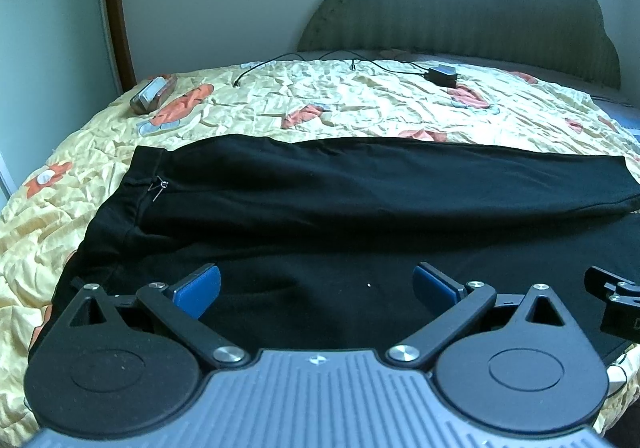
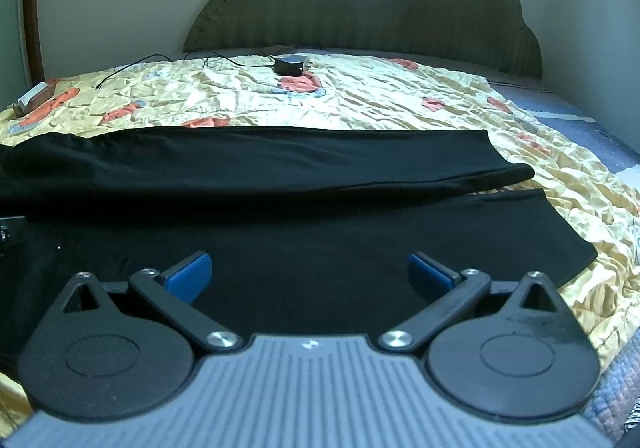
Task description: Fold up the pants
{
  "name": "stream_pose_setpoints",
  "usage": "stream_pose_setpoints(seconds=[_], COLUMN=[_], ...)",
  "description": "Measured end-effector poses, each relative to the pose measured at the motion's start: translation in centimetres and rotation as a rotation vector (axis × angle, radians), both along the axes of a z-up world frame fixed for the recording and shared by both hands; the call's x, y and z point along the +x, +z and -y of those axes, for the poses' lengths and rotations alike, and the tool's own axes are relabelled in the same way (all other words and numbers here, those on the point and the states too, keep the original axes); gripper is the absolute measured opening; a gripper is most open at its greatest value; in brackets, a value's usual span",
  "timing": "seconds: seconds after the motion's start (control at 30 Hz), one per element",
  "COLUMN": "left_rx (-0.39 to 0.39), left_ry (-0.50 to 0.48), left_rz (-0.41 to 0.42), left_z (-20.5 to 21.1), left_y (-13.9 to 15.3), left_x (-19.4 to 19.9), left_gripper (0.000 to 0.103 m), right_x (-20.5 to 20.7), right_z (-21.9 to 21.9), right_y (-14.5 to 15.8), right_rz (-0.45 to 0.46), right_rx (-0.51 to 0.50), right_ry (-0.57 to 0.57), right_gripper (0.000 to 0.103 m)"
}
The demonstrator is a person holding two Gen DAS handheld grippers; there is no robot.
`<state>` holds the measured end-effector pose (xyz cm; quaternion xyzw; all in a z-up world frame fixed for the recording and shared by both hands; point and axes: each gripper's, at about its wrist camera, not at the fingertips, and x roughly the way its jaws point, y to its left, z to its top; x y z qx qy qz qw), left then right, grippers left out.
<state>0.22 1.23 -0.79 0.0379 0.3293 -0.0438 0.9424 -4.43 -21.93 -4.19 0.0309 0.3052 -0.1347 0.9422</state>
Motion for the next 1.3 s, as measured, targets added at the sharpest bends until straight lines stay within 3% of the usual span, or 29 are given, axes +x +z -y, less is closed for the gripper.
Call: stream_pose_setpoints(seconds=[0.67,0.87,1.0,1.13,1.23,1.3], left_rx=[0.004,0.034,0.079,0.074,0.085,0.052], left_ry=[0.022,-0.005,0.029,0.074,0.088,0.078], left_rz=[0.002,0.049,0.101,0.115,0.091,0.059], left_z=[-1.2,-2.8,-6.4,-11.9,-15.6,-18.0], left_y=[-0.3,1.3,3.0,3.8,3.1,2.4], left_x=[0.6,0.7,1.7,4.6,7.7,10.0], left_gripper=[0.103,0.103,0.103,0.103,0.103,0.103], right_x=[0.6,1.1,1.7,3.2,4.6,5.3], right_z=[-1.1,-1.1,-1.1,-1.1,-1.4,-1.7], right_y=[0.2,1.5,3.1,3.4,2.8,2.3], right_rz=[-0.006,0.015,0.072,0.060,0.024,0.012], right_rx=[-0.021,0.051,0.046,0.031,0.014,0.015], right_ry=[0.048,0.106,0.132,0.158,0.154,0.157], right_gripper=[0.103,0.103,0.103,0.103,0.103,0.103])
